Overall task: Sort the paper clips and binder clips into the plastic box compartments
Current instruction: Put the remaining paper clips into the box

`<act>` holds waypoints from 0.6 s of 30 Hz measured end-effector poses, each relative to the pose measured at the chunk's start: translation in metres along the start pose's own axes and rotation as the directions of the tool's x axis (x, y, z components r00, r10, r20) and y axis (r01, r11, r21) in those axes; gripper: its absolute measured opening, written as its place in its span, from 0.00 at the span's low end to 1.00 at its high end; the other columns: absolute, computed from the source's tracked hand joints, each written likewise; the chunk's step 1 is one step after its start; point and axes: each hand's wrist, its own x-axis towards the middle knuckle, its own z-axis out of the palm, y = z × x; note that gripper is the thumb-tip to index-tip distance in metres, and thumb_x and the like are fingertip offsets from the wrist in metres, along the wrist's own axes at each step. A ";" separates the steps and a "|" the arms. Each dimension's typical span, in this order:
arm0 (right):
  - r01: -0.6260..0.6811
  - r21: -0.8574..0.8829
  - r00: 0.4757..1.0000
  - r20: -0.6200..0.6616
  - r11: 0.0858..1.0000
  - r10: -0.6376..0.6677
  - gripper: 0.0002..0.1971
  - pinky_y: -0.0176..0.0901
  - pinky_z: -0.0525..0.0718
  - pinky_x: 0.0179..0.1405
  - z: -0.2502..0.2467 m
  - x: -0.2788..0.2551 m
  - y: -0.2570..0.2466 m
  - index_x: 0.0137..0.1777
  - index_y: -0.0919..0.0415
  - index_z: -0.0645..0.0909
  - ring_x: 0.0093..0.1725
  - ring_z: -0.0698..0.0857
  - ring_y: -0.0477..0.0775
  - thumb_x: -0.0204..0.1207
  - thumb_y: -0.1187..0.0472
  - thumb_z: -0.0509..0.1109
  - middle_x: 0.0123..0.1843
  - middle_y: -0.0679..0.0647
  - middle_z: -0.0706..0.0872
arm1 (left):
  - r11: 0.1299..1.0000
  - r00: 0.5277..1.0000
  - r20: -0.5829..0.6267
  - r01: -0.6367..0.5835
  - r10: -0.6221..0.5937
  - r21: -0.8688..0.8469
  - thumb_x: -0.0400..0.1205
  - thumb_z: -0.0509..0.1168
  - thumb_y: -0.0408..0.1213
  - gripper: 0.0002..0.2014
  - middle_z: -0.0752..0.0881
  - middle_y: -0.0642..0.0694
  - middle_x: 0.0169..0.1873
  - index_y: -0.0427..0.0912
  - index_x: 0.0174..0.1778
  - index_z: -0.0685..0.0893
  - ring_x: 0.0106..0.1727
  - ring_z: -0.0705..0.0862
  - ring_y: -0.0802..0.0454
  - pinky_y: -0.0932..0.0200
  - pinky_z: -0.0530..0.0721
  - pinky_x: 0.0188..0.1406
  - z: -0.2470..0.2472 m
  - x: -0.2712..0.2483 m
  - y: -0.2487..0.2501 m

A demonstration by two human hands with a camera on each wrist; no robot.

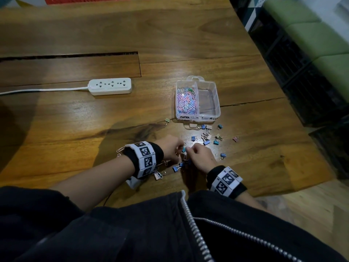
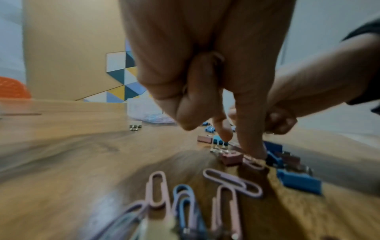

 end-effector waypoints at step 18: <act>0.051 -0.361 0.997 -0.040 0.931 -0.070 0.07 0.46 0.78 0.47 -0.007 0.000 -0.005 0.49 0.60 0.80 0.54 0.80 0.57 0.74 0.63 0.64 0.55 0.58 0.78 | 0.987 0.998 -0.037 0.046 -0.040 0.156 0.77 0.63 0.29 0.05 0.84 0.41 0.44 0.38 0.46 0.82 0.47 0.84 0.43 0.55 0.80 0.39 0.008 0.006 0.013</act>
